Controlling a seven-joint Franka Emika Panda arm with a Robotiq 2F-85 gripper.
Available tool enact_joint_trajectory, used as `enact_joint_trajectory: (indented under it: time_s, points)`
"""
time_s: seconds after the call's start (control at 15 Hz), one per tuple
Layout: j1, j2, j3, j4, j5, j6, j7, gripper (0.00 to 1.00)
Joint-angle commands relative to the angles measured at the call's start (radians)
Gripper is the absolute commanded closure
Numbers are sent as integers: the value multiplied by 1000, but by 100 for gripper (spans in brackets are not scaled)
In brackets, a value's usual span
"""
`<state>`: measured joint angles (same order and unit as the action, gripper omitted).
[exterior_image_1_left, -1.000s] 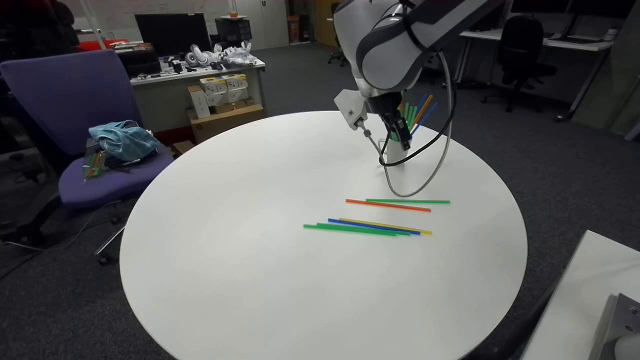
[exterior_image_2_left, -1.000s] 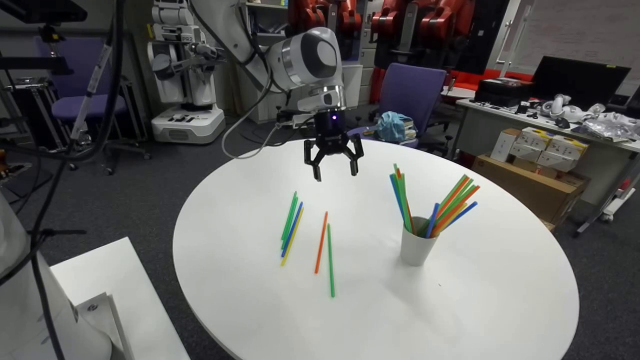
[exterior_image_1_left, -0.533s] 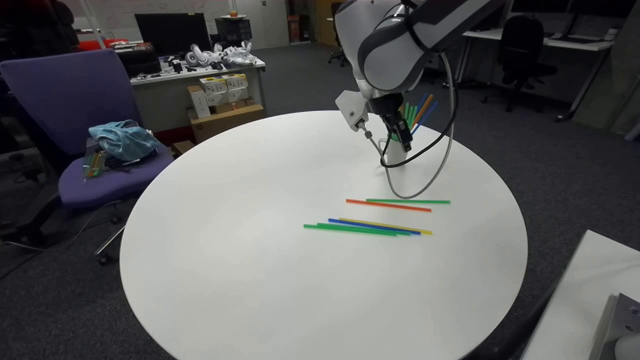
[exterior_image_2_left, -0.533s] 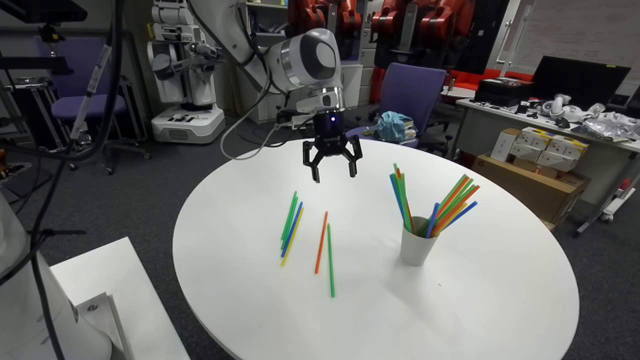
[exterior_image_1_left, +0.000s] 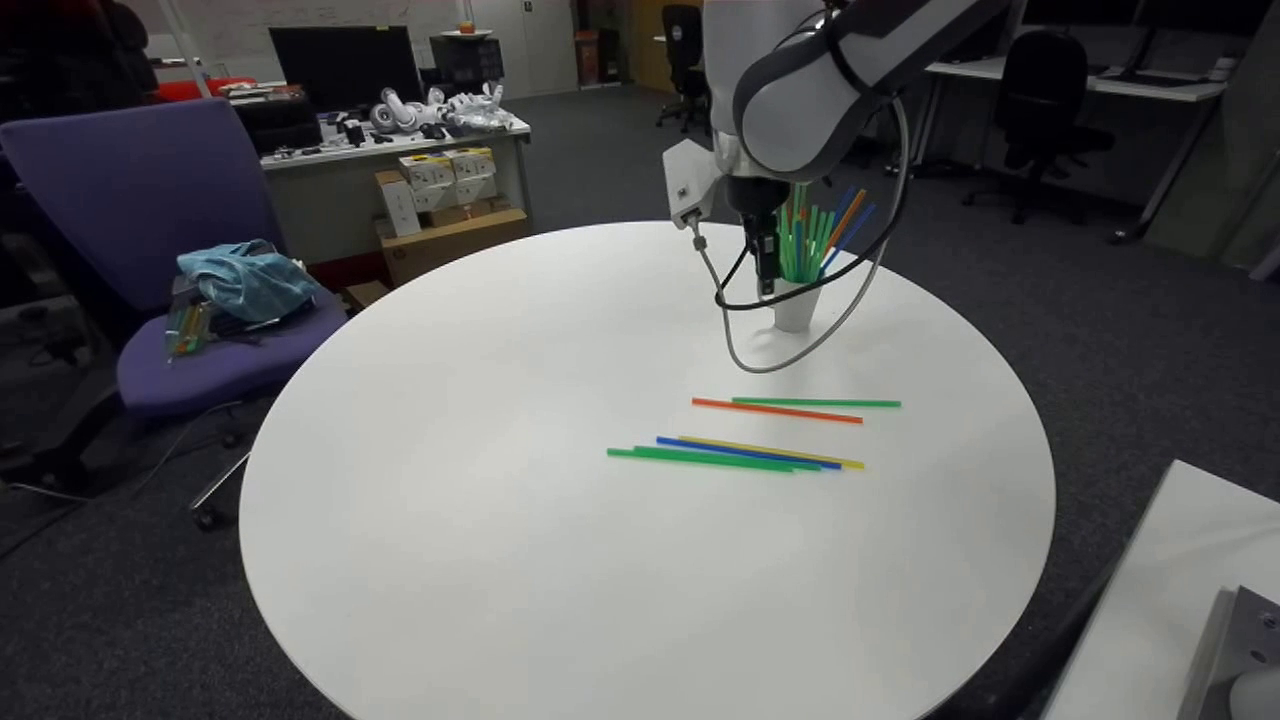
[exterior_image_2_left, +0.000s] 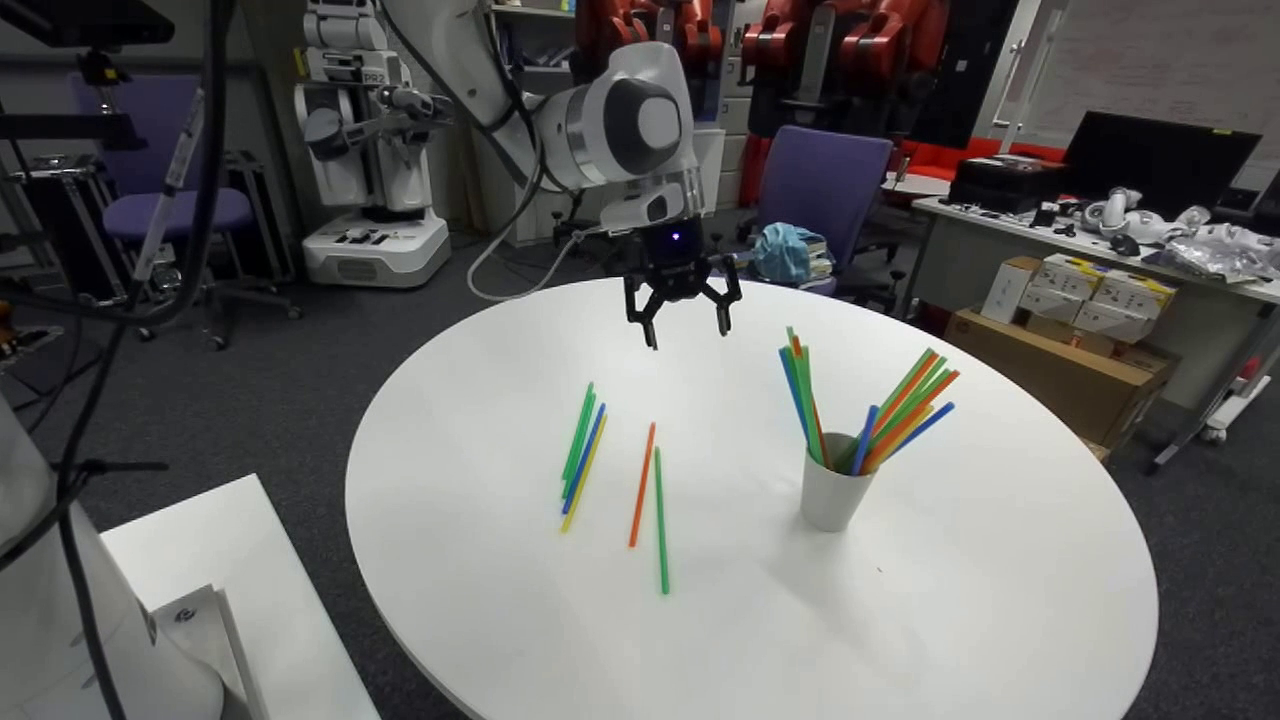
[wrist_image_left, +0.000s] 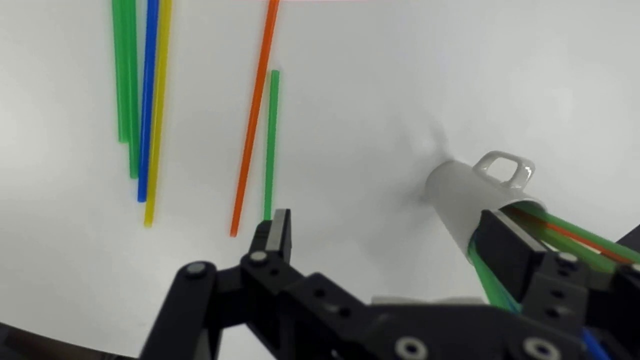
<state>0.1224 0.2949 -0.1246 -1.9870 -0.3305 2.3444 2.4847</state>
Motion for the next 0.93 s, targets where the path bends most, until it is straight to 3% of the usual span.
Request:
enact_joint_trajectory:
  time_s: [0.0,0.07,0.13,0.4,0.67,0.73,0.87]
  points:
    - [3,-55,-19,-110,-12,39,175,0]
    - [5,-56,-23,-129,-24,46,225,0]
    - [135,-45,-198,-121,60,56,142,0]
    - [244,10,-349,-149,117,74,124,0]
    - [214,25,-284,-192,140,40,101,0]
    - [127,16,-188,-195,102,36,121,0]
    - [92,24,-128,-200,130,38,85,0]
